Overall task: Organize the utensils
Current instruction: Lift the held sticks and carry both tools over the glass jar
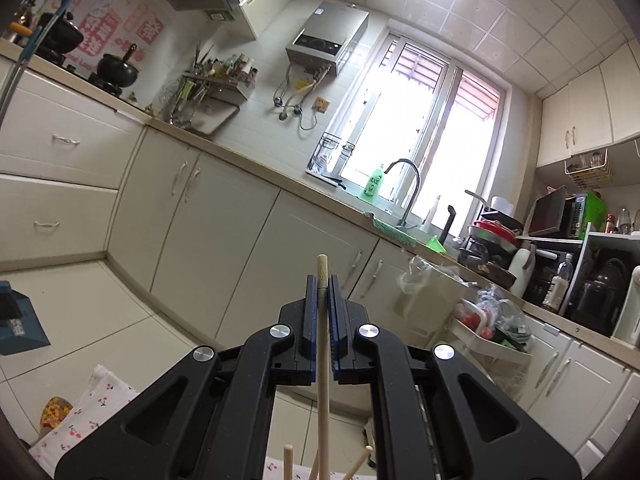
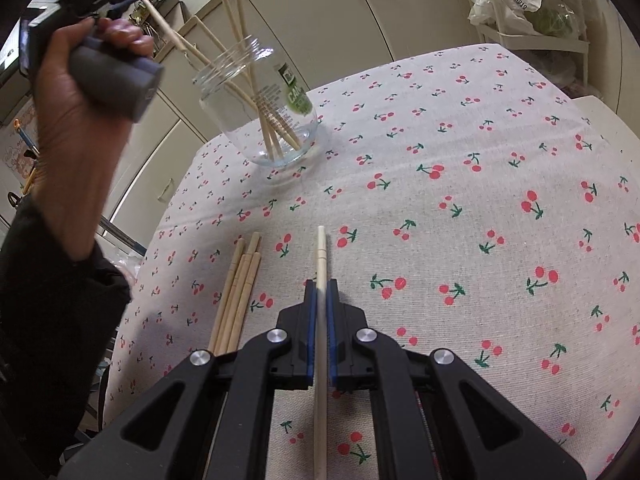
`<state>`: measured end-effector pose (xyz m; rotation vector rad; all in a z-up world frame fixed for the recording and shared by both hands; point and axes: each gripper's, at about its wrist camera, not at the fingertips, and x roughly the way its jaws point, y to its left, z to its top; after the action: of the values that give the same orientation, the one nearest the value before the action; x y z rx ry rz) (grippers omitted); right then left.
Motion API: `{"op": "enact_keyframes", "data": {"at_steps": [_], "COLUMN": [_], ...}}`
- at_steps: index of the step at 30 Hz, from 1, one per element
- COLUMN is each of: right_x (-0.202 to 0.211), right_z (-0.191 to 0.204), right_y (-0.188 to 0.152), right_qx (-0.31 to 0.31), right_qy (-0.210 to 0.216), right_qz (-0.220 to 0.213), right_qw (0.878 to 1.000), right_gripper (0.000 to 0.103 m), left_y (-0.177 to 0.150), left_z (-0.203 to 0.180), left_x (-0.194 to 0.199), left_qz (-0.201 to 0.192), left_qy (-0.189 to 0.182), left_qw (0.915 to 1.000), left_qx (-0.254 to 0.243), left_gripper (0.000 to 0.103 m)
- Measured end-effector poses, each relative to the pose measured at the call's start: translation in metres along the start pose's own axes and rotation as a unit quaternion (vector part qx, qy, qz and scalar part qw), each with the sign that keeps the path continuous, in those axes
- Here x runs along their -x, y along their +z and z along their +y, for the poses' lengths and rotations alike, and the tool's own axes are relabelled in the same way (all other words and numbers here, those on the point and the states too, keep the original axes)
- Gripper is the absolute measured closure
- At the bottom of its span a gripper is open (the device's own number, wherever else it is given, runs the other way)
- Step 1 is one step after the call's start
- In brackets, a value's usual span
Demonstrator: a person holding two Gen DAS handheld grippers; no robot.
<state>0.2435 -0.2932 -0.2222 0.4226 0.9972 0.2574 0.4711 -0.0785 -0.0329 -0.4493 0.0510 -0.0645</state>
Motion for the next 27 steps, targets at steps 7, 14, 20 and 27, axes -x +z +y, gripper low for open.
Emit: {"op": "enact_keyframes", "data": {"at_steps": [7, 14, 20, 27], "right_x": [0.002, 0.004, 0.009, 0.017], "right_z": [-0.002, -0.004, -0.007, -0.014], "right_y": [0.001, 0.001, -0.002, -0.003], "right_qx": [-0.007, -0.014, -0.02, -0.048], "right_qy": [0.006, 0.005, 0.006, 0.019], "right_qz": [-0.003, -0.009, -0.023, -0.035], "right_qw": [1.0, 1.0, 1.0, 0.998], "right_gripper": [0.097, 0.097, 0.097, 0.097], "left_y": [-0.03, -0.053, -0.063, -0.05], "left_z": [-0.008, -0.008, -0.003, 0.026], "left_x": [0.001, 0.013, 0.027, 0.067], "left_qz": [0.002, 0.029, 0.067, 0.077], "left_qy": [0.002, -0.007, -0.014, 0.003], "left_qw": [0.999, 0.996, 0.9906, 0.9904], "left_qx": [-0.044, -0.085, -0.119, -0.114], "left_gripper": [0.098, 0.098, 0.097, 0.064]}}
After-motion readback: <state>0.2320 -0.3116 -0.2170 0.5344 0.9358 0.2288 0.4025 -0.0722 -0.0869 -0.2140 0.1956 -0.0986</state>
